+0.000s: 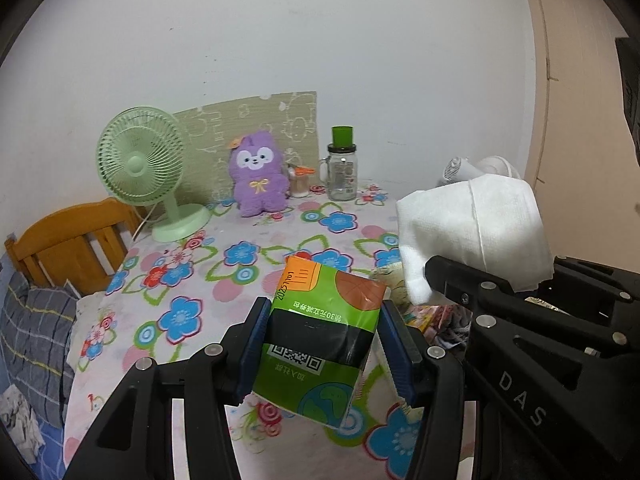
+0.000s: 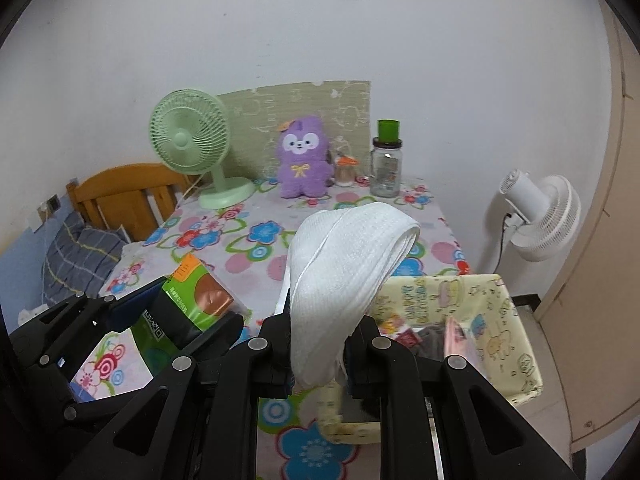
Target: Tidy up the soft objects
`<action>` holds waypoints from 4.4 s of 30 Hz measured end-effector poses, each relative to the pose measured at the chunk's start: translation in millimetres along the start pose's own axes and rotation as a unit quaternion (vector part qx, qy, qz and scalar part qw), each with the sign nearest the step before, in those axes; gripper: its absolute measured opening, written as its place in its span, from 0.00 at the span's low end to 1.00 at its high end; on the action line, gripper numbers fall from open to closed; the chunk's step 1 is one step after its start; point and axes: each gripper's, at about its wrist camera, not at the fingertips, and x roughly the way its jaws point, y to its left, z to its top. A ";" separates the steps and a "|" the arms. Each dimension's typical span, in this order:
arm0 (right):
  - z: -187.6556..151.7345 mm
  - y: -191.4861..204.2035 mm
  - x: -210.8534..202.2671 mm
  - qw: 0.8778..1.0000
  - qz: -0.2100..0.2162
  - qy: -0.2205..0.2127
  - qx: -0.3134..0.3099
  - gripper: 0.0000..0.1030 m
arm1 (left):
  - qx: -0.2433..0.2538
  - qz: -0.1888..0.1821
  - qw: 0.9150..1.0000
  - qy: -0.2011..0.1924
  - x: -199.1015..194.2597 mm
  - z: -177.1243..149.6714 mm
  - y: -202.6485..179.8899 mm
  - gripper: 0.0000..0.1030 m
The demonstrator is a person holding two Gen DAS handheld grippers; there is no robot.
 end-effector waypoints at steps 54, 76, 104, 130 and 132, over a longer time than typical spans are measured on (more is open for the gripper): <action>-18.8 -111.5 65.0 0.996 -0.015 0.065 0.064 0.20 | 0.040 -0.082 0.992 0.093 101.4 11.3 -92.9 0.86; -29.9 -88.0 38.8 0.996 -0.016 0.054 0.075 0.79 | 0.062 -0.066 0.993 0.072 65.9 -2.2 -81.4 0.94; -24.8 -30.8 -19.0 0.997 -0.056 -0.019 0.047 0.97 | 0.027 -0.040 0.999 0.025 8.9 -5.5 -27.4 1.00; -9.3 65.3 -47.5 0.997 -0.032 -0.071 0.002 1.00 | -0.051 0.045 0.997 -0.030 -57.0 -22.5 87.8 1.00; -8.5 67.5 -51.2 0.997 -0.033 -0.076 0.004 1.00 | -0.055 0.049 0.997 -0.035 -62.7 -23.4 94.2 1.00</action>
